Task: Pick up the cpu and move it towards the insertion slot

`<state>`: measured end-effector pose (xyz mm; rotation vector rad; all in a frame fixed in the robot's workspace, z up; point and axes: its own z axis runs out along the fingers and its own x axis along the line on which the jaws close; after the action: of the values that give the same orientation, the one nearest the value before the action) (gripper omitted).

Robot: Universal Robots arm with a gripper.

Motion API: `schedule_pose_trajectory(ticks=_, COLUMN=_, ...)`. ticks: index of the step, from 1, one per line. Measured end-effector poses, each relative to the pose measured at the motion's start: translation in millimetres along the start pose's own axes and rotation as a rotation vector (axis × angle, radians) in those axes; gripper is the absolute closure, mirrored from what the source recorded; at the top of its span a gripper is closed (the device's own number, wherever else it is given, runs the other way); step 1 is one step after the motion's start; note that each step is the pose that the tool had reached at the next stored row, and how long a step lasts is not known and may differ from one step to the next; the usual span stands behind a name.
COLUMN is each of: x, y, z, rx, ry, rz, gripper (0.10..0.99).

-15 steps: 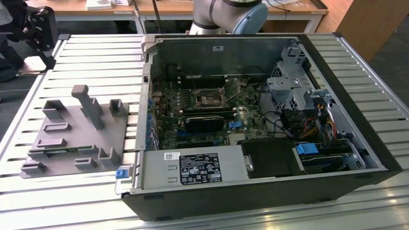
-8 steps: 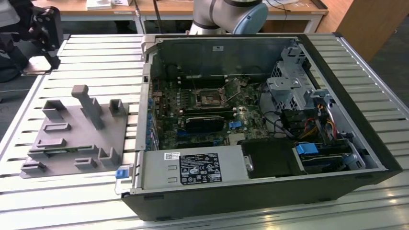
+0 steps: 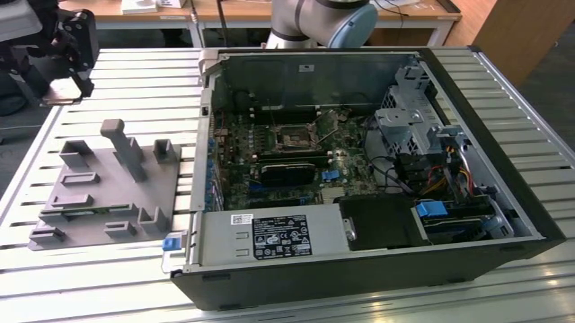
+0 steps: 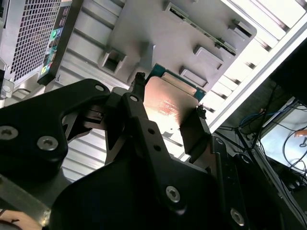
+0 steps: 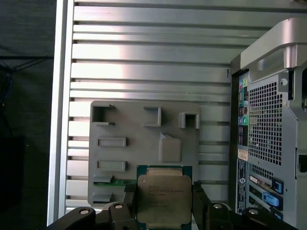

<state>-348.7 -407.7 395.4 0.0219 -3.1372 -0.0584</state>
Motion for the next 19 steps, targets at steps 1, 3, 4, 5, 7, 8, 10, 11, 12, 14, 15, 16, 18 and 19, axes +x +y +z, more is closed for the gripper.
schedule_pose_trajectory(ticks=1, x=-1.3, y=0.0, z=0.1, rx=0.0, ry=-0.0001, rz=0.0, gripper=0.545)
schedule_pose_trajectory(ticks=3, x=-3.8, y=0.0, z=0.0, rx=0.0, ry=0.0, rz=0.0, gripper=0.545)
schedule_pose_trajectory(ticks=4, x=-5.1, y=-0.1, z=0.0, rx=0.0, ry=-0.0001, rz=0.0, gripper=0.545)
schedule_pose_trajectory(ticks=5, x=-6.4, y=-0.1, z=0.0, rx=0.0, ry=0.0, rz=0.0, gripper=0.545)
schedule_pose_trajectory(ticks=7, x=-9.4, y=-0.1, z=0.0, rx=0.0, ry=-0.0001, rz=0.0, gripper=0.545)
schedule_pose_trajectory(ticks=8, x=-10.8, y=-0.2, z=0.0, rx=0.0, ry=0.0, rz=0.0, gripper=0.545)
schedule_pose_trajectory(ticks=10, x=-13.6, y=-0.2, z=0.0, rx=0.0, ry=-0.0001, rz=0.0, gripper=0.545)
schedule_pose_trajectory(ticks=11, x=-15.0, y=-0.2, z=0.0, rx=0.0, ry=0.0, rz=0.0, gripper=0.545)
schedule_pose_trajectory(ticks=12, x=-16.6, y=-0.2, z=-0.1, rx=0.0, ry=0.0, rz=0.0, gripper=0.545)
schedule_pose_trajectory(ticks=14, x=-19.2, y=-0.3, z=-0.1, rx=0.0, ry=0.0, rz=0.0, gripper=0.545)
schedule_pose_trajectory(ticks=15, x=-20.6, y=-0.3, z=-0.1, rx=0.0, ry=0.0, rz=0.0, gripper=0.545)
schedule_pose_trajectory(ticks=16, x=-21.9, y=-0.3, z=-0.1, rx=0.0, ry=0.0, rz=0.0, gripper=0.545)
schedule_pose_trajectory(ticks=18, x=-24.6, y=-0.4, z=-0.1, rx=0.0, ry=-0.0001, rz=0.0, gripper=0.545)
schedule_pose_trajectory(ticks=19, x=-25.9, y=-0.3, z=-0.1, rx=0.0, ry=0.0, rz=0.0, gripper=0.545)
